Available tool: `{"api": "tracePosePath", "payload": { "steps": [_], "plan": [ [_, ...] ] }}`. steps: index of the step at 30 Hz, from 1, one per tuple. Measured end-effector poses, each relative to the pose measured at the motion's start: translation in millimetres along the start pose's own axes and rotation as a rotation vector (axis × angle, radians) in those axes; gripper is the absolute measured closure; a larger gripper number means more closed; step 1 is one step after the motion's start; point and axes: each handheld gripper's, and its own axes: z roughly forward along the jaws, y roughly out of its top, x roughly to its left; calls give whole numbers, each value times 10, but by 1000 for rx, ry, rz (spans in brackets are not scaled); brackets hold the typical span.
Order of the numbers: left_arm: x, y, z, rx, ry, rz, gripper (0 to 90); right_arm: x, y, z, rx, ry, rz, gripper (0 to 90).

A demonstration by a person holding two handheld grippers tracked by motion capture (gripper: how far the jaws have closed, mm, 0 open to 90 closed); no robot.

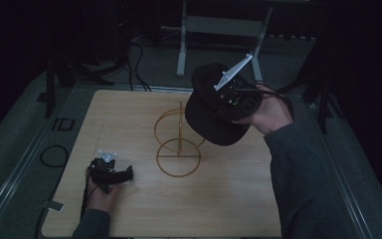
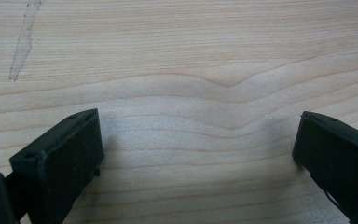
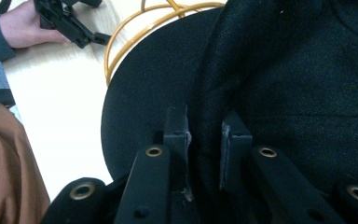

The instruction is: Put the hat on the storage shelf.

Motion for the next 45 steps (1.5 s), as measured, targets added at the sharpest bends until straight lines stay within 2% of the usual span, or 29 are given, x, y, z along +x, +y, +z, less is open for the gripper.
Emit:
{"api": "tracePosePath", "payload": {
  "steps": [19, 33, 45],
  "plan": [
    [-11, 11, 7, 3, -5, 7, 12, 107, 182, 10, -16, 34, -36, 771],
    [-10, 11, 7, 3, -4, 9, 12, 222, 307, 102, -21, 65, -70, 770],
    [-19, 15, 11, 3, -8, 10, 12, 344, 406, 203, -5, 84, -107, 769]
  ]
}}
